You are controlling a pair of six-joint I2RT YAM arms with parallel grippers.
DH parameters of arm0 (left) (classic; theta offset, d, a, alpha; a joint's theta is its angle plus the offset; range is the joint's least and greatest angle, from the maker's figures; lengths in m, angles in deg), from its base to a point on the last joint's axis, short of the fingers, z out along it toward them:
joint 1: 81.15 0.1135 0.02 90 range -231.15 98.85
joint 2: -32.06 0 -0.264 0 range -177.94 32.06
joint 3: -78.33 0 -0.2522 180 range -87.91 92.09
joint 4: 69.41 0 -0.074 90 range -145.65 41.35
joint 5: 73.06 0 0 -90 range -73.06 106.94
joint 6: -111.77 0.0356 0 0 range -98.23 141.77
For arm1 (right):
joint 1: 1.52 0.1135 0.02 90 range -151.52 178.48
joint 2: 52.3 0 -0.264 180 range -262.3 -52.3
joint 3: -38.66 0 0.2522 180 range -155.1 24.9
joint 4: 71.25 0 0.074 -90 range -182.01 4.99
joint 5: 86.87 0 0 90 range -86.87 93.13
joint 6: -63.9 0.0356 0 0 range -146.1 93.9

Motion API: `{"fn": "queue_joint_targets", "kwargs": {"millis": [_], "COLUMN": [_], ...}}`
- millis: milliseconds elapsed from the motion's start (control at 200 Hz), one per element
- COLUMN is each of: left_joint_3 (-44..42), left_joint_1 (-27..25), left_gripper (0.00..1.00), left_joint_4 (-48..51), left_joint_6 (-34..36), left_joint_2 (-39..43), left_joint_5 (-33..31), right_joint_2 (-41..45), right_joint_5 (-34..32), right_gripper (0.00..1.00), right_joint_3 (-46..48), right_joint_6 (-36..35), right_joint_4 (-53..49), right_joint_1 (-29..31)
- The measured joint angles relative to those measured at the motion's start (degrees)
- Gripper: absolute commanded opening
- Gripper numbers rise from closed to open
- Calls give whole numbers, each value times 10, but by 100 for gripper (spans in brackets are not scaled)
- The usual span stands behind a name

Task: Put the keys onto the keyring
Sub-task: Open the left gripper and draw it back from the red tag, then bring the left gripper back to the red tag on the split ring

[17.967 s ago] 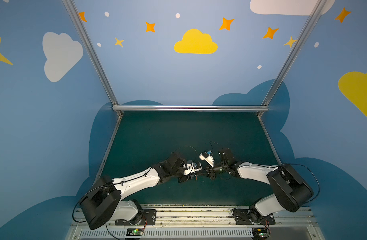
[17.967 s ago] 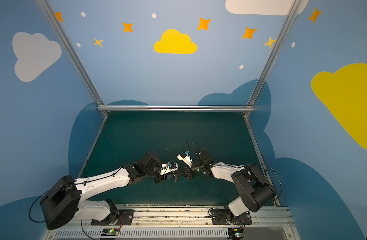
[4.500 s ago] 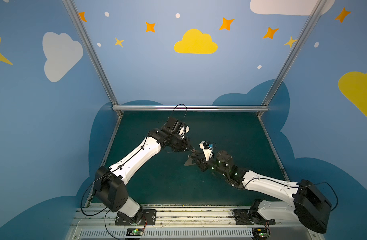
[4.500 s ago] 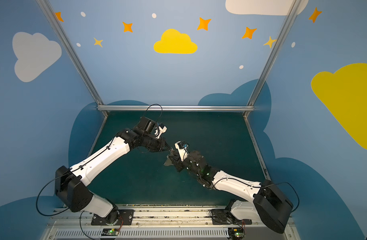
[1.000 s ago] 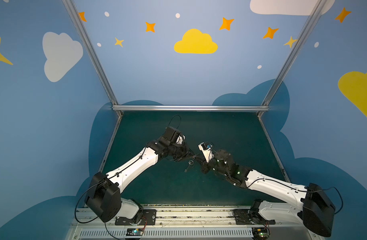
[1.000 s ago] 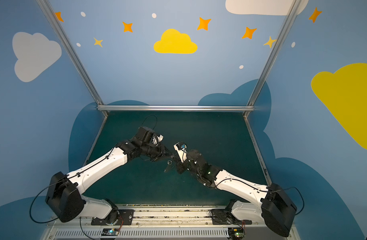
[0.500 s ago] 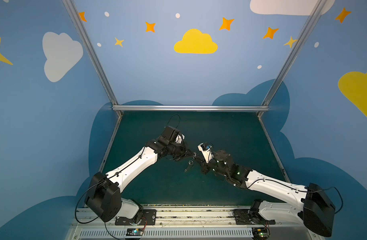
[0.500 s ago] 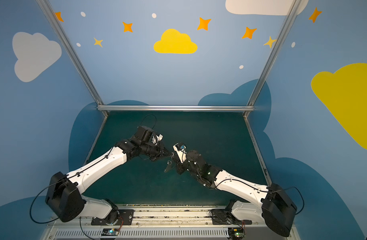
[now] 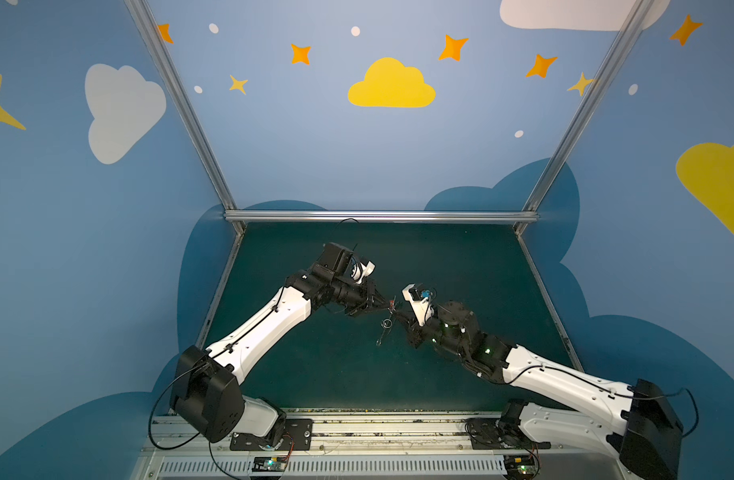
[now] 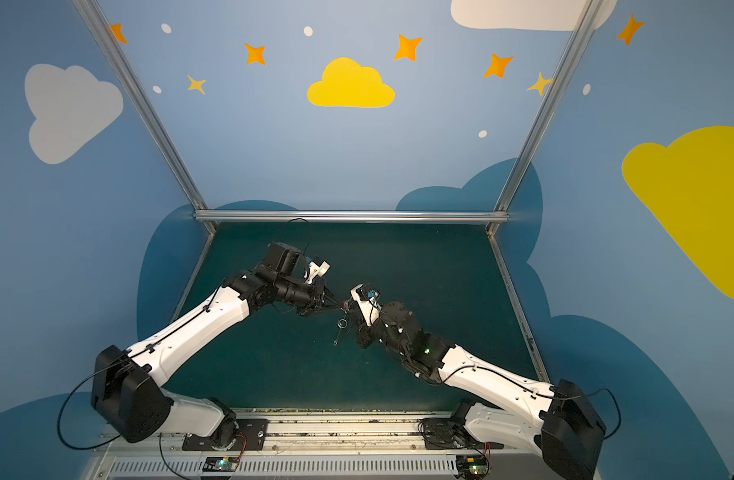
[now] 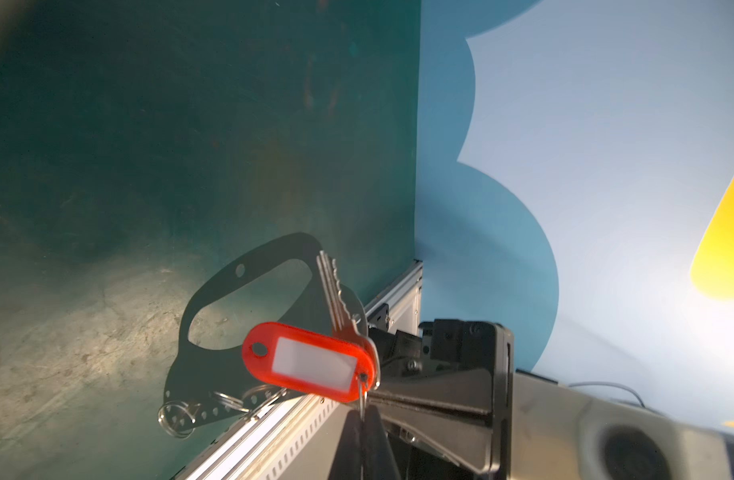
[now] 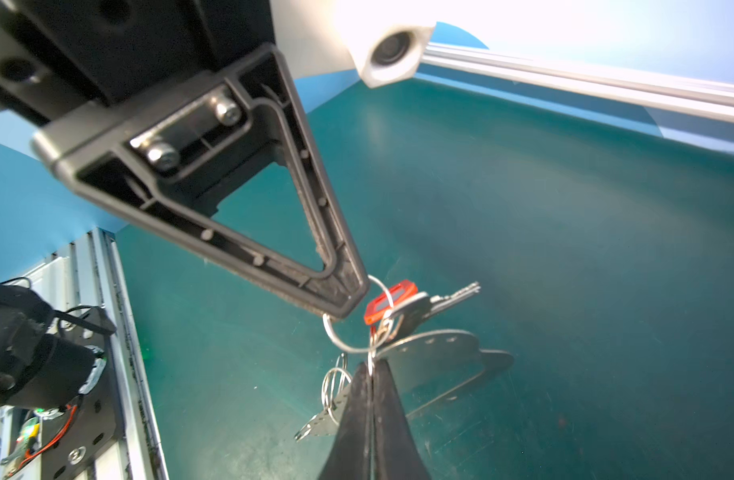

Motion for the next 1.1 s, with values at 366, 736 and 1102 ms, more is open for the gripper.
{"fn": "queue_joint_targets", "kwargs": {"millis": [366, 736, 1102], "left_joint_3": [2, 11, -43], "left_joint_1": [29, 43, 54], "left_gripper": [9, 36, 48], "left_joint_4": [7, -13, -35], "left_joint_6": [21, 19, -44], "left_joint_2": [-9, -27, 66], "left_joint_5": [50, 42, -26], "right_joint_2": [22, 18, -7], "right_joint_5": [67, 87, 15], "right_gripper": [0, 0, 0], "right_joint_3": [0, 2, 2], "right_joint_6": [-19, -2, 22], "right_joint_4": [-11, -38, -37], "right_joint_1": [-5, -5, -5]}}
